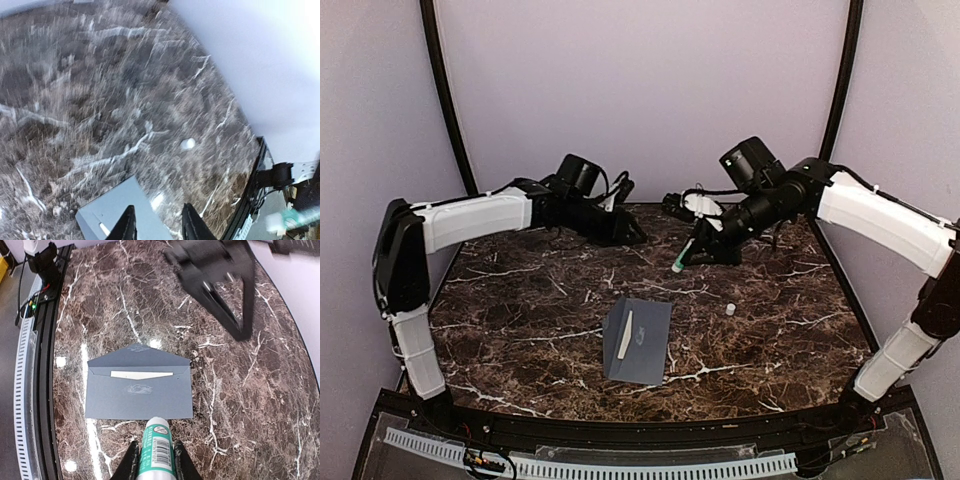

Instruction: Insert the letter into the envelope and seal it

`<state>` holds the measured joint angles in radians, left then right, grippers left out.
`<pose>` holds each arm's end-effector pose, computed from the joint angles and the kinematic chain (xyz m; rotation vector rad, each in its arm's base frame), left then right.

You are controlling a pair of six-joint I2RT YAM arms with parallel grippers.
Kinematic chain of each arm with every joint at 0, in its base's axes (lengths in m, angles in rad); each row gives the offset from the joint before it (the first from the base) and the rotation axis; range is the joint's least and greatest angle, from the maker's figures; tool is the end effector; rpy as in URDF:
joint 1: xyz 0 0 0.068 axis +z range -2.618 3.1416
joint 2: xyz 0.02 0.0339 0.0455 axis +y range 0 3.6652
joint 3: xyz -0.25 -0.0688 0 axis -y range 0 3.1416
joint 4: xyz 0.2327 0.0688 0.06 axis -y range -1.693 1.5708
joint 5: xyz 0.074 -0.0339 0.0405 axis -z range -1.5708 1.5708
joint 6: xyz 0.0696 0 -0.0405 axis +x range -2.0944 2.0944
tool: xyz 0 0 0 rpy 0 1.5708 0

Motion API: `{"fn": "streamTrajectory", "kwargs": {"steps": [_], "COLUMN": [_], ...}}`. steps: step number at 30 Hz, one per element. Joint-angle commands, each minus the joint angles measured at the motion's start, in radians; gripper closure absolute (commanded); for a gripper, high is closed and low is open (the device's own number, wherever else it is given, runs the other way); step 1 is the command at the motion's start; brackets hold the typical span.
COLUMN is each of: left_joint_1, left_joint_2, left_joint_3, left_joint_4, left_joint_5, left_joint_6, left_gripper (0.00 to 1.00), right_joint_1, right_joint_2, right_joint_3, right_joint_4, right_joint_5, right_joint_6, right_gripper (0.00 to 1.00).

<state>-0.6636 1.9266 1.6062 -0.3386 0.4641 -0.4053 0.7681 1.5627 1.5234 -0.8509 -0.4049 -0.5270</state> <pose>0.3389 -0.3045 0.2481 0.5758 2.3076 -1.0705 0.2253 0.2557 0.3071 -1.6193 1.8458 0.6033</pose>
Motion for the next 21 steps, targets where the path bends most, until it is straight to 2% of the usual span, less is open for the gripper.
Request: {"fn": "streamTrajectory", "kwargs": {"steps": [1, 2, 3, 4, 6, 9, 13, 16, 21], "left_joint_1": [-0.003, -0.024, -0.042, -0.089, -0.147, -0.171, -0.181, -0.194, -0.233], "left_joint_2": [-0.340, -0.425, -0.463, -0.531, -0.585, -0.591, -0.548, -0.498, -0.419], "left_joint_3": [-0.317, -0.435, -0.486, -0.563, -0.607, -0.606, -0.591, -0.567, -0.497], "left_joint_4": [0.621, 0.700, 0.843, 0.895, 0.967, 1.002, 1.060, 1.082, 1.057], "left_joint_5": [-0.100, -0.130, -0.202, -0.235, -0.300, -0.252, -0.168, -0.099, -0.065], "left_joint_6": [-0.053, -0.054, -0.017, 0.017, 0.099, 0.086, 0.045, 0.026, 0.031], "left_gripper": [0.68, 0.67, 0.64, 0.62, 0.52, 0.46, 0.44, 0.43, 0.44], "right_joint_1": [-0.084, -0.098, -0.110, -0.120, -0.149, -0.189, -0.227, -0.229, -0.230], "right_joint_2": [-0.069, -0.082, -0.094, -0.109, -0.138, -0.147, -0.105, -0.084, -0.048], "right_joint_3": [-0.017, -0.020, -0.021, -0.025, -0.041, -0.031, -0.002, -0.024, -0.032], "right_joint_4": [0.072, 0.088, 0.105, 0.139, 0.209, 0.273, 0.321, 0.406, 0.431], "right_joint_5": [-0.170, -0.201, -0.212, -0.204, -0.221, -0.323, -0.564, -0.682, -0.731], "right_joint_6": [0.054, 0.064, 0.075, 0.100, 0.146, 0.204, 0.329, 0.422, 0.470], "right_gripper": [1.00, 1.00, 1.00, 1.00, 1.00, 1.00, 1.00, 1.00, 1.00]}}
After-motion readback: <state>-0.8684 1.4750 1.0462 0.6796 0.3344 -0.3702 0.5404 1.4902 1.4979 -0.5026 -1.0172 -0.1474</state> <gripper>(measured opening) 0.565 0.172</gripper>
